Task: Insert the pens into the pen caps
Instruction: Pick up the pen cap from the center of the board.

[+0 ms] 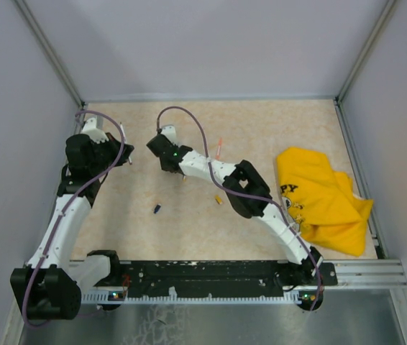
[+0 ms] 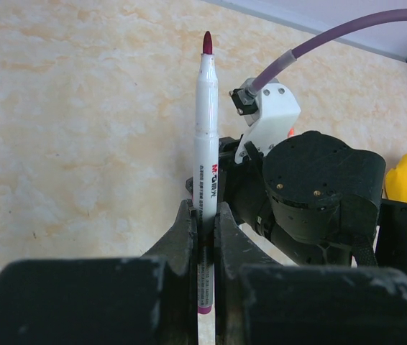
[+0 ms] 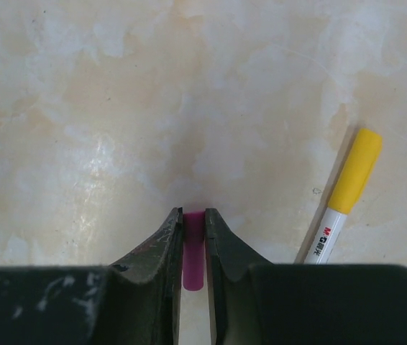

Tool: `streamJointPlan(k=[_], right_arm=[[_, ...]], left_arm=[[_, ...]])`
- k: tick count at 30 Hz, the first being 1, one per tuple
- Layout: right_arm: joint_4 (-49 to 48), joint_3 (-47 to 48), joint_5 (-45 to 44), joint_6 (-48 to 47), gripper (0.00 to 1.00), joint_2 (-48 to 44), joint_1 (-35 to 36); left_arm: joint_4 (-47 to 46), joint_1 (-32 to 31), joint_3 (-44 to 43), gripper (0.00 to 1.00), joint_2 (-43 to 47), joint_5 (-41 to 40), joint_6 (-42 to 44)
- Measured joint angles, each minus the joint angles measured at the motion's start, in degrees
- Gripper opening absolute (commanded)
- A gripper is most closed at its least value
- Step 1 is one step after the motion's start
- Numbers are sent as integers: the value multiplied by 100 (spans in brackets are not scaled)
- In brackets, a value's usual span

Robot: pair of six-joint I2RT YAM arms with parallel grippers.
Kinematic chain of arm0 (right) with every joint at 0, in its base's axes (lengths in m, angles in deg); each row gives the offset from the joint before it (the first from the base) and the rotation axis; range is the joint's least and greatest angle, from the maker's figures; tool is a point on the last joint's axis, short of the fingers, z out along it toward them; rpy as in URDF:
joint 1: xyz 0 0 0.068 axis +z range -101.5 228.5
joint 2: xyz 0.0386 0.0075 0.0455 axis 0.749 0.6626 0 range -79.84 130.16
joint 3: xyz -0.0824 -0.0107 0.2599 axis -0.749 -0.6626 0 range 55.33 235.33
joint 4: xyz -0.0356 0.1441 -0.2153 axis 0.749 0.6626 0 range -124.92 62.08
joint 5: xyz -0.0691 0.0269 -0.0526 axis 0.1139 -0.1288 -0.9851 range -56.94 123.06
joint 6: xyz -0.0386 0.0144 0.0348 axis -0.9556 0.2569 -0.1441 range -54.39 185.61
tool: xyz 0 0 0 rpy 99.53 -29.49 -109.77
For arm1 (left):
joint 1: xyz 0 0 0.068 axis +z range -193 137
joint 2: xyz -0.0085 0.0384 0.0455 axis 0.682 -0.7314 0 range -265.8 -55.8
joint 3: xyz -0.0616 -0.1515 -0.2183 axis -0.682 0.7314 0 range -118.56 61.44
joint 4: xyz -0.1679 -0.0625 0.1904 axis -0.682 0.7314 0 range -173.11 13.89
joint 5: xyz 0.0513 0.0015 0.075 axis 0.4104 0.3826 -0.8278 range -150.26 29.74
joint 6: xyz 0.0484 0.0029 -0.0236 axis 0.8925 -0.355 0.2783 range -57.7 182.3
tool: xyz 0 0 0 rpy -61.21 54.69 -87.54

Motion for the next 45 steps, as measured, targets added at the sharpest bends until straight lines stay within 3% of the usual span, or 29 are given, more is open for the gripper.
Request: streamJointPlan(k=[8,22,30,35,45], right_arm=[[-68,-107,363,-308,25,-79,4],[76,-219,509,-317,26,-184,11],[136,-221,509,-343,8,-195,11],[98,-417,682,-496,4,-339,13],[-625,-2391,1596,-1154,1,-2107,26]], left_arm=[[0,31,0,0,0,2,0],[-2,33,0,0,0,22,0],[-2,33,2,0,0,44,0],[-2,33,2,0,0,44,0],[-2,33,2,0,0,55,2]])
